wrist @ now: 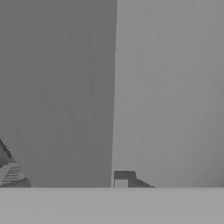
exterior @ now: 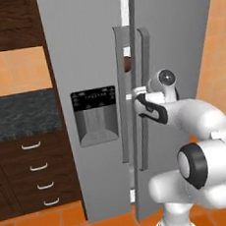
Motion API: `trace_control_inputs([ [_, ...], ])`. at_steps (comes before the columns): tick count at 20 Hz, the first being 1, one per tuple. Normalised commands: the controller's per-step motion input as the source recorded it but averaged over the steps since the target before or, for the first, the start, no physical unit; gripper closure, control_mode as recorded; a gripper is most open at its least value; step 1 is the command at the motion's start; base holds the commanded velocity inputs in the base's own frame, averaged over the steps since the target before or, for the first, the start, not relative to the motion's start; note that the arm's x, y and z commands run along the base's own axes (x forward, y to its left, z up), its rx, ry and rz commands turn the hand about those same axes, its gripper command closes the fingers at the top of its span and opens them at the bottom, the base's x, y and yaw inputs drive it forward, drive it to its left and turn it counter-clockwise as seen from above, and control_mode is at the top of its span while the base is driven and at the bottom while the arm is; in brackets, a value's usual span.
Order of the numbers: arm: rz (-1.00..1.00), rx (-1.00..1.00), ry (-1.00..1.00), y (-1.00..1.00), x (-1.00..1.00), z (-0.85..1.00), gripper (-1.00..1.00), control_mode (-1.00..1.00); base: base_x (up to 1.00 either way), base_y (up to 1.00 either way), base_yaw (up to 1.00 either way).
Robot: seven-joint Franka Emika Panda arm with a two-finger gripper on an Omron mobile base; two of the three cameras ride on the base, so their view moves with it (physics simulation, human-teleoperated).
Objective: Take the strawberry from the fridge and place it on top of the pancake, located on the dining counter.
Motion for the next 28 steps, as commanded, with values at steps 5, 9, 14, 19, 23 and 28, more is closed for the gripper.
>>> trace_control_inputs([
  [5,0.00,0.00,0.00,-1.00,-0.73,0.00,1.00,-1.00,0.00,0.00,0.00],
  [9,0.00,0.03,0.00,-1.00,-0.64,0.01,1.00,-1.00,0.00,0.00,0.00],
  [14,0.00,0.06,0.00,-1.00,-0.53,0.00,1.00,-1.00,0.00,0.00,0.00],
  [19,0.00,0.10,0.00,-1.00,-0.46,0.00,1.00,-1.00,0.00,0.00,0.00],
  [23,0.00,0.16,0.00,-1.00,-0.31,0.00,1.00,-1.00,0.00,0.00,0.00],
  [28,0.00,0.20,0.00,-1.00,-0.21,0.00,1.00,-1.00,0.00,0.00,0.00],
])
